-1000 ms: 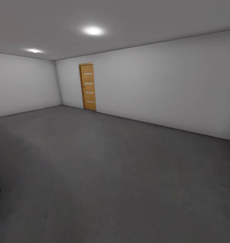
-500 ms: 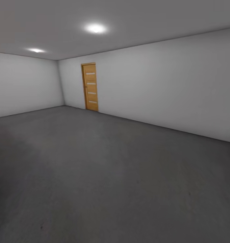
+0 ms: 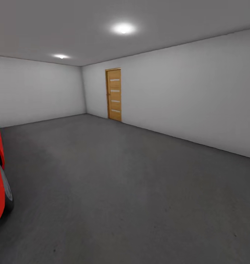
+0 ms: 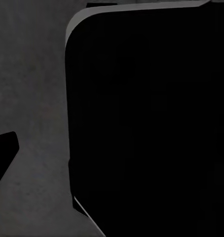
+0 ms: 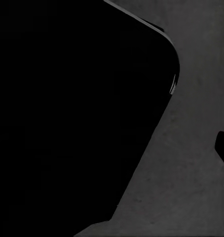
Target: Move the two storage containers from the living room to the garage. In the garage, place one container on the floor and stack the other container on top of it (either order is fine).
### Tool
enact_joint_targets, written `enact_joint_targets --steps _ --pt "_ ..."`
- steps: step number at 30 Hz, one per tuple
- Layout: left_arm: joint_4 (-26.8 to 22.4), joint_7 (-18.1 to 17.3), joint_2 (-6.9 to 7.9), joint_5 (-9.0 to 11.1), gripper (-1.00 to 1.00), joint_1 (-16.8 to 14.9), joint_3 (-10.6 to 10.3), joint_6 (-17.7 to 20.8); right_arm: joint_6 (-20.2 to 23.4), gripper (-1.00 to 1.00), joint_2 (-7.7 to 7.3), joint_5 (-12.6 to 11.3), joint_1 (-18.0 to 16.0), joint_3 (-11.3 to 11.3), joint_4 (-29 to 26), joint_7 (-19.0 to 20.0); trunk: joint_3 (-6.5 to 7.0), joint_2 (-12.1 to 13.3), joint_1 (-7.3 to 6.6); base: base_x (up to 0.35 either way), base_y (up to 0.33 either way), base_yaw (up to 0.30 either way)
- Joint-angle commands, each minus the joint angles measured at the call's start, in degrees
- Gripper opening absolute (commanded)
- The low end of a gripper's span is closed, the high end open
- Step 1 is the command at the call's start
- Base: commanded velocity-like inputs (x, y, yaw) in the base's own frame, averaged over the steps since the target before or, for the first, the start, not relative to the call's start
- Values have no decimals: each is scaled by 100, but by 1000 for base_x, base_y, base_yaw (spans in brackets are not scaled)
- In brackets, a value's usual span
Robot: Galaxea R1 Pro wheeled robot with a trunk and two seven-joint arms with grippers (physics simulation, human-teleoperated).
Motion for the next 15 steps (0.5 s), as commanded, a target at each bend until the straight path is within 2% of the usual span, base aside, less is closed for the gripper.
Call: enact_joint_targets --steps 1,15 --pt "-1 1 -2 5 100 -1 1 -3 -19 100 -2 -60 -1 48 2 -1 -5 -2 3 307 0 126" --pt "-2 1 0 7 100 -1 6 -3 -19 100 -14 -60 -1 48 2 -1 -5 -2 3 307 0 16"
